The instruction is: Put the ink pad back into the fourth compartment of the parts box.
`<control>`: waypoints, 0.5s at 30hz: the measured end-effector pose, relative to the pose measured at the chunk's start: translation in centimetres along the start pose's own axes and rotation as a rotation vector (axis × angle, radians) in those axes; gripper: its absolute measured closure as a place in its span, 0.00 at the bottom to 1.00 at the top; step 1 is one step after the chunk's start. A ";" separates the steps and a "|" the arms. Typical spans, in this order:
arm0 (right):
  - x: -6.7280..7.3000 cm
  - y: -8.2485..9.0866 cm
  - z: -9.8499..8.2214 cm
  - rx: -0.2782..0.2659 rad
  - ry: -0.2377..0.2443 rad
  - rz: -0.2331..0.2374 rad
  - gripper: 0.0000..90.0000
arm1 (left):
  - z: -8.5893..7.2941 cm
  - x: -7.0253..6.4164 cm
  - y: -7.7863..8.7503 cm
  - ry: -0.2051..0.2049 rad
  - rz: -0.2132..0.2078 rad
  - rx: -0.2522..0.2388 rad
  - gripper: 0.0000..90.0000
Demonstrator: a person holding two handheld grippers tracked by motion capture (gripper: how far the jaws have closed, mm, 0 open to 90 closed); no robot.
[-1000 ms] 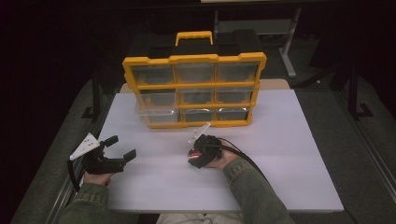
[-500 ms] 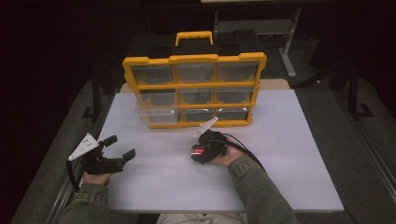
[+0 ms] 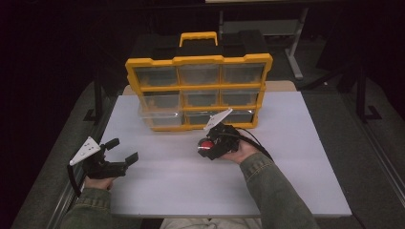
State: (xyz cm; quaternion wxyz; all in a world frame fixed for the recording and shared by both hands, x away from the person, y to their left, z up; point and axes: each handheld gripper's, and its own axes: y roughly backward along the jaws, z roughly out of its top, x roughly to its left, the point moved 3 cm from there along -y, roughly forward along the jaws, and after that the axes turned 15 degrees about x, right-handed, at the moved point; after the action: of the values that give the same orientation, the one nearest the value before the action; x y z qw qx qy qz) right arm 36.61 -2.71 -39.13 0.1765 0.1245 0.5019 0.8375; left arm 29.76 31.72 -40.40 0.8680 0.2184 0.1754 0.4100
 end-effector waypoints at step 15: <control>0.2 3.9 2.4 -0.028 0.048 -0.022 0.32 | 0.0 0.0 -0.1 -0.003 -0.003 0.002 0.00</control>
State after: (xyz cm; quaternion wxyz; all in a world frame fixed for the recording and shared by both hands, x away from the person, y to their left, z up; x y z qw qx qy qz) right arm 36.69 -2.37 -34.56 0.1753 0.0965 0.4956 0.8452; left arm 29.76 31.65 -40.42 0.8687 0.2196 0.1748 0.4082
